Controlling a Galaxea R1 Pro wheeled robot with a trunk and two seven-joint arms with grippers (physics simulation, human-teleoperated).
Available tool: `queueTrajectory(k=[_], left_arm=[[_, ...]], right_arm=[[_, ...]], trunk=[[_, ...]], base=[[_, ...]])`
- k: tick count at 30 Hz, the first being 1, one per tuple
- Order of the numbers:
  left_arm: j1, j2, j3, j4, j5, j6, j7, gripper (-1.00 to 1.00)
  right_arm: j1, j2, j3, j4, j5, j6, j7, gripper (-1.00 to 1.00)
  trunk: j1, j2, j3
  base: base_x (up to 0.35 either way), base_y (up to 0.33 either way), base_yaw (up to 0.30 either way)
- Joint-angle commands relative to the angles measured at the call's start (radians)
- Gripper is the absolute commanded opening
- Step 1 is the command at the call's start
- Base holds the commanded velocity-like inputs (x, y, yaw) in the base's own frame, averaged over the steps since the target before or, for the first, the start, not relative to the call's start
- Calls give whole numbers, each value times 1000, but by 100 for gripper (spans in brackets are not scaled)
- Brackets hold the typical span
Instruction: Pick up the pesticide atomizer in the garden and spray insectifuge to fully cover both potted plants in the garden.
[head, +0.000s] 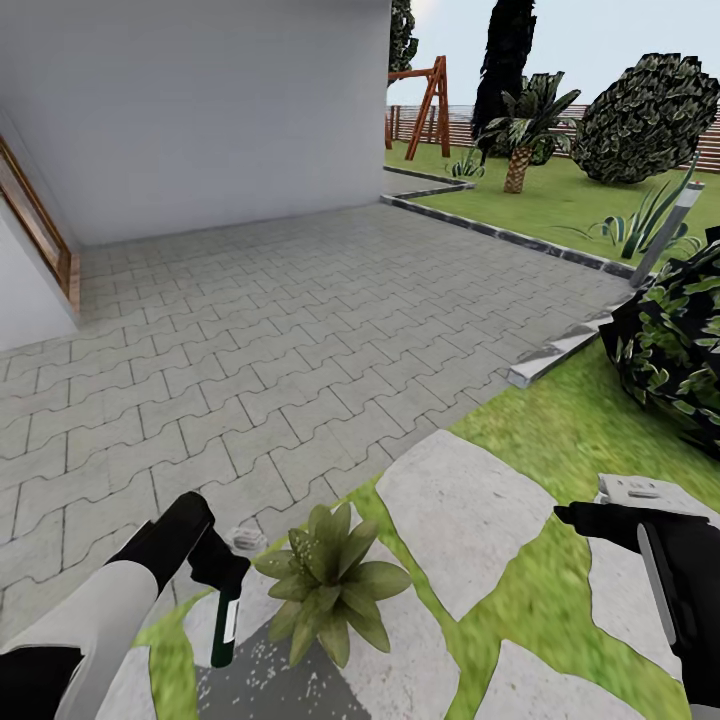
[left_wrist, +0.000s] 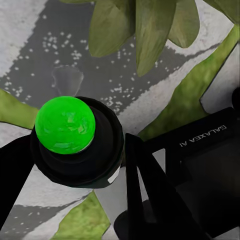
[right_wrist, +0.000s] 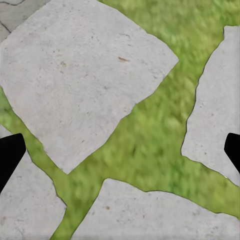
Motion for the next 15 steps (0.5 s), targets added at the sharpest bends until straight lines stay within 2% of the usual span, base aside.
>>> queueTrajectory(k=[1, 5, 15], left_arm=[[0, 2, -6, -1, -7, 3, -22, -100], [-5, 8, -4, -2, -10, 2, -37, -100], [-69, 18, -4, -1, -18, 6, -39, -100]], right_arm=[[-1, 0, -1, -1, 10, 4, 10, 100], [-1, 0, -1, -1, 10, 4, 10, 100], [-1, 0, -1, -1, 10, 4, 10, 100]], trunk=[[0, 0, -1], [0, 0, -1], [0, 0, -1]], base=[[0, 0, 0], [0, 0, 0], [0, 0, 0]])
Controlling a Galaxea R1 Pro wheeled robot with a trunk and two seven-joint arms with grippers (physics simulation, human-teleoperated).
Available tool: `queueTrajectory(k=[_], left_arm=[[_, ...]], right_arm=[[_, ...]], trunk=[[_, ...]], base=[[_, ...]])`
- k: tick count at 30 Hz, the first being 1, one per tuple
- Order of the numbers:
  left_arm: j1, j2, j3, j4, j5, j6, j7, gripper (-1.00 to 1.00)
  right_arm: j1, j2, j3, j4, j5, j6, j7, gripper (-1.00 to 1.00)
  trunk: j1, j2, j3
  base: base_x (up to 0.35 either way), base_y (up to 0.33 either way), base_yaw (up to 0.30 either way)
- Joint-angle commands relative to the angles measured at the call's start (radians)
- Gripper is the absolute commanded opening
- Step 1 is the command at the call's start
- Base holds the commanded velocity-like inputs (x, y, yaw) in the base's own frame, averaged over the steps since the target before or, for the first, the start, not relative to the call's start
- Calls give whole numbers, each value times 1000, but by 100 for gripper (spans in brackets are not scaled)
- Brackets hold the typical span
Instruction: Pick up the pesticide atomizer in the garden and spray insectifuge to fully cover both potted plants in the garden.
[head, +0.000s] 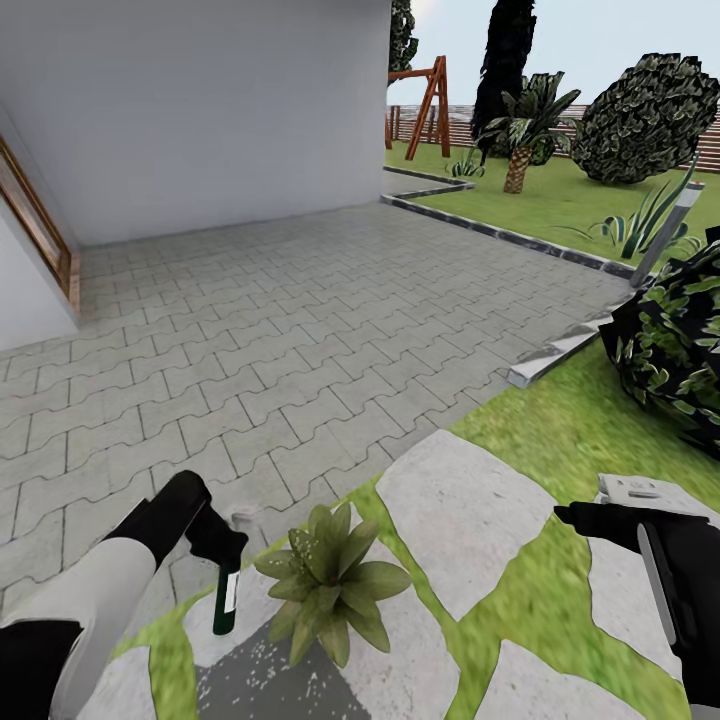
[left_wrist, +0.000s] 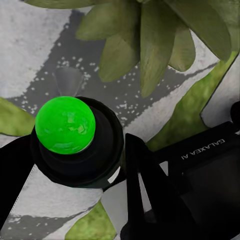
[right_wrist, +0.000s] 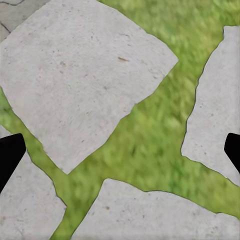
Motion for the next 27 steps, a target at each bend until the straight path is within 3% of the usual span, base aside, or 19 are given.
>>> queueTrajectory(k=[1, 4, 9, 12, 14, 16, 19, 27], left_arm=[[-11, 2, -5, -1, -6, 5, -9, -100], [-30, 1, -4, 2, -1, 8, -19, -100], [-40, -3, -8, 22, -2, 7, -130, -100], [-40, -4, -20, 29, -2, 6, -140, -100], [-40, -11, -105, 47, -1, 4, -163, -100], [-40, -15, -164, 52, -1, 3, -201, -100], [-39, -17, -220, 56, -3, 1, -257, -100], [-38, -16, -263, 58, -5, 0, -275, -100]], right_arm=[[-1, 0, -1, -1, 10, 4, 10, 100], [-1, 0, -1, -1, 11, 4, 10, 100], [-1, 0, -1, -1, 11, 4, 9, 100], [-1, 0, -1, -1, 11, 4, 10, 100], [-1, 0, -1, -1, 11, 4, 10, 100], [-1, 0, -1, -1, 11, 4, 9, 100], [-1, 0, -1, -1, 11, 4, 10, 100], [-1, 0, -1, -1, 12, 4, 10, 100]], trunk=[[0, 0, -1], [0, 0, -1], [0, 0, -1], [0, 0, -1], [0, 0, -1], [0, 0, -1], [0, 0, -1], [0, 0, -1]], base=[[0, 0, 0], [0, 0, 0], [0, 0, 0], [0, 0, 0], [0, 0, 0], [0, 0, 0], [0, 0, 0], [0, 0, 0]])
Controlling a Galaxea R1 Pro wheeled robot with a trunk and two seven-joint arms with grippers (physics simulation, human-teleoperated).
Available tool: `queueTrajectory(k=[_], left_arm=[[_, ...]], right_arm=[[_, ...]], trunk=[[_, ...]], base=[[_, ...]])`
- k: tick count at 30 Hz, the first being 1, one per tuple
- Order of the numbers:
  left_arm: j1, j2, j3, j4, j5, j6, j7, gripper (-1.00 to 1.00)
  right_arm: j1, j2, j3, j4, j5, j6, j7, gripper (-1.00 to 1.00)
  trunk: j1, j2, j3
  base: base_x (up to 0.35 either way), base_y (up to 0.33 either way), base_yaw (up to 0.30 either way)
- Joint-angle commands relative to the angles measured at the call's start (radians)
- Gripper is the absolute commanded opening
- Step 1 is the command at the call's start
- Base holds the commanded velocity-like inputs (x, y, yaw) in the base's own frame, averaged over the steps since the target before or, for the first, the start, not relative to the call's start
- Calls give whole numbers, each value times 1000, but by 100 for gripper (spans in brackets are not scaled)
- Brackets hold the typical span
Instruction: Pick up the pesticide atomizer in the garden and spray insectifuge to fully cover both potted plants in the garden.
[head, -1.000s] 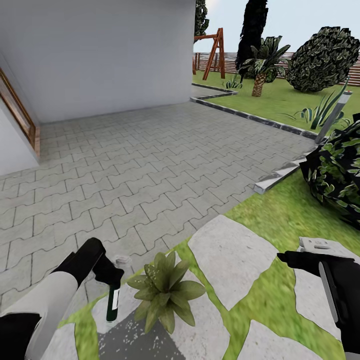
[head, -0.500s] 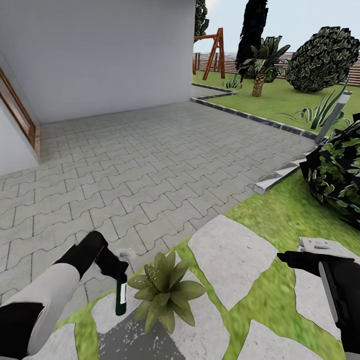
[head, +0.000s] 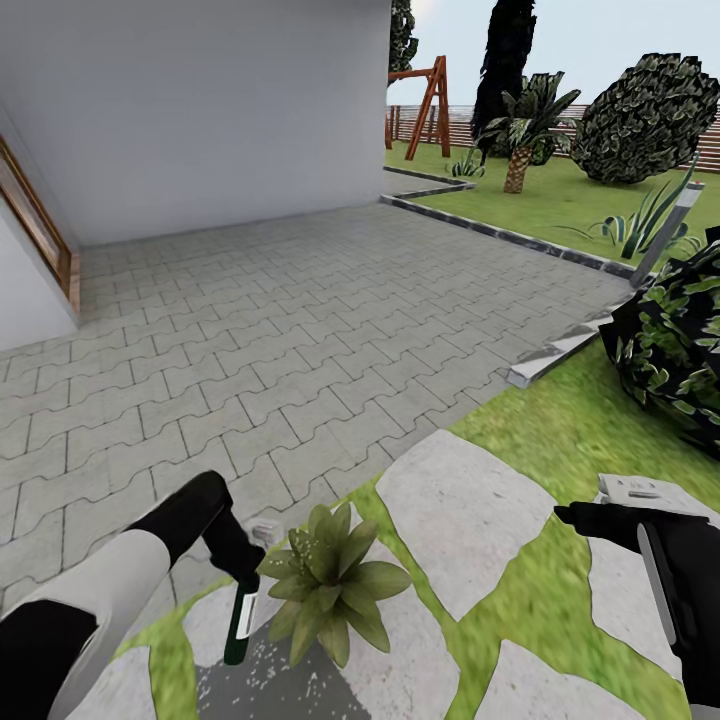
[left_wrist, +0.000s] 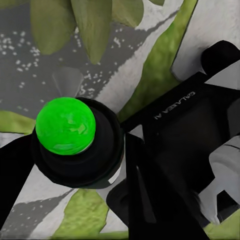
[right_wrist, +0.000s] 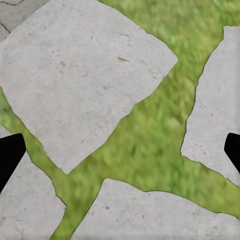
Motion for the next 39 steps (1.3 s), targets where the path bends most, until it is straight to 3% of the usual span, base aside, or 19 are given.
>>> queueTrajectory(k=[1, 8, 26, 32, 39], left_arm=[[0, 1, -23, -1, -9, 8, -10, -100], [-9, 9, -46, -2, -9, 9, -9, -100], [-57, 14, -49, -2, -11, 9, -4, -100], [-48, 12, -51, -2, -11, 8, -1, -100], [-8, 14, -51, 2, -10, 8, 62, -100]], right_arm=[[-1, 0, -1, -1, 10, 4, 10, 100], [-1, 0, -1, -1, 10, 4, 10, 100], [-1, 0, -1, -1, 11, 4, 10, 100], [-1, 0, -1, -1, 11, 4, 10, 100], [-1, 0, -1, -1, 11, 4, 10, 100]], trunk=[[0, 0, -1], [0, 0, -1], [0, 0, -1], [0, 0, -1], [0, 0, -1]], base=[[0, 0, 0], [0, 0, 0], [0, 0, 0], [0, 0, 0], [0, 0, 0]])
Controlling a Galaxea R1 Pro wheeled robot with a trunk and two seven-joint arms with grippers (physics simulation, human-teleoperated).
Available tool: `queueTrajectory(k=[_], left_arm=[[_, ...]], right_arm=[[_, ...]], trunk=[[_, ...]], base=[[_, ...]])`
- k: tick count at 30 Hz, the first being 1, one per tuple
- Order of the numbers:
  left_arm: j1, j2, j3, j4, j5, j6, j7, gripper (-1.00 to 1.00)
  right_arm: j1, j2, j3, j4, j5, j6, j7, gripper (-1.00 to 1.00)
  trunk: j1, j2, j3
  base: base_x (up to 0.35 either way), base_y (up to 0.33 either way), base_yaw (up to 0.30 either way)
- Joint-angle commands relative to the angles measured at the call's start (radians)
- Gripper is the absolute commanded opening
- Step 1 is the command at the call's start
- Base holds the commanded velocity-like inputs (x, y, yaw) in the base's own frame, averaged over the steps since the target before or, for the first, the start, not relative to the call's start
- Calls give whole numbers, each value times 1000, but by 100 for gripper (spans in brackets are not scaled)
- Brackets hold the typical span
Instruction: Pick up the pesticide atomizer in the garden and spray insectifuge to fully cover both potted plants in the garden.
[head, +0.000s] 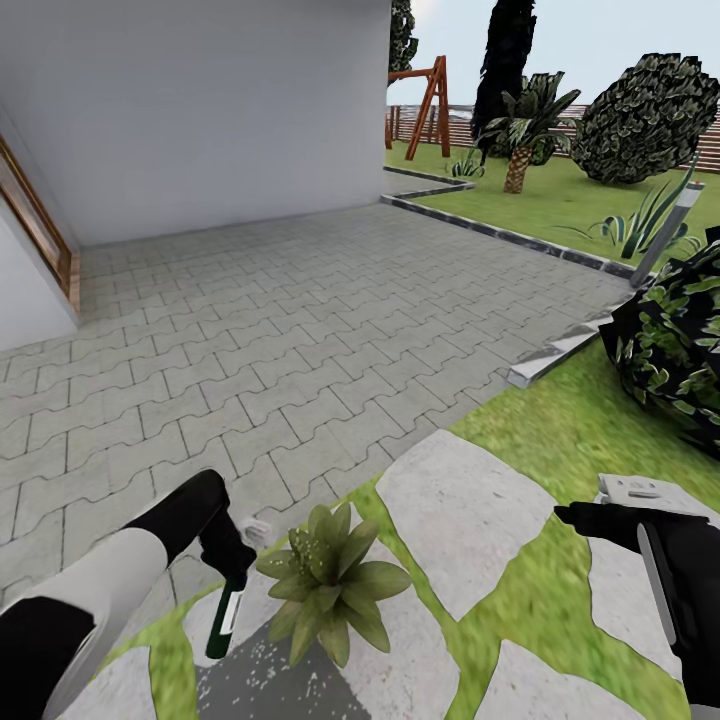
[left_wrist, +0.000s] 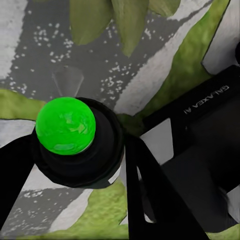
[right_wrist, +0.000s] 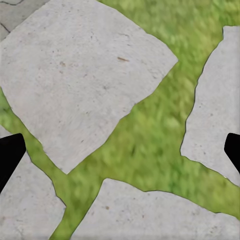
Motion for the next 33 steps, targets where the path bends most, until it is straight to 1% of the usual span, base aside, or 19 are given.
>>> queueTrajectory(k=[1, 3, 8, 14, 24, 27, 33], left_arm=[[8, 1, -2, -1, -8, 7, -3, -100], [28, 1, 0, -1, -8, 7, 4, -100], [37, 0, 5, -1, -6, 7, 7, -100], [36, -6, 8, -1, -7, 7, 10, -100], [30, -6, 8, -1, -7, 7, 8, -100], [29, -8, 8, -1, -6, 7, 8, -100], [29, -7, 7, -1, -7, 8, 8, -100]], right_arm=[[-1, 0, -1, -1, 11, 4, 10, 100], [-1, 0, -1, -1, 11, 4, 10, 100], [-1, 0, -1, -1, 11, 4, 10, 100], [-1, 0, -1, -1, 11, 4, 10, 100], [-1, 0, -1, -1, 11, 4, 10, 100], [-1, 0, -1, -1, 11, 4, 10, 100], [-1, 0, -1, -1, 11, 4, 10, 100]], trunk=[[0, 0, -1], [0, 0, -1], [0, 0, -1], [0, 0, -1], [0, 0, -1], [0, 0, -1], [0, 0, -1]], base=[[0, 0, 0], [0, 0, 0], [0, 20, 0], [0, 138, 0], [0, 25, 0], [0, 128, -13], [-5, 218, -175]])
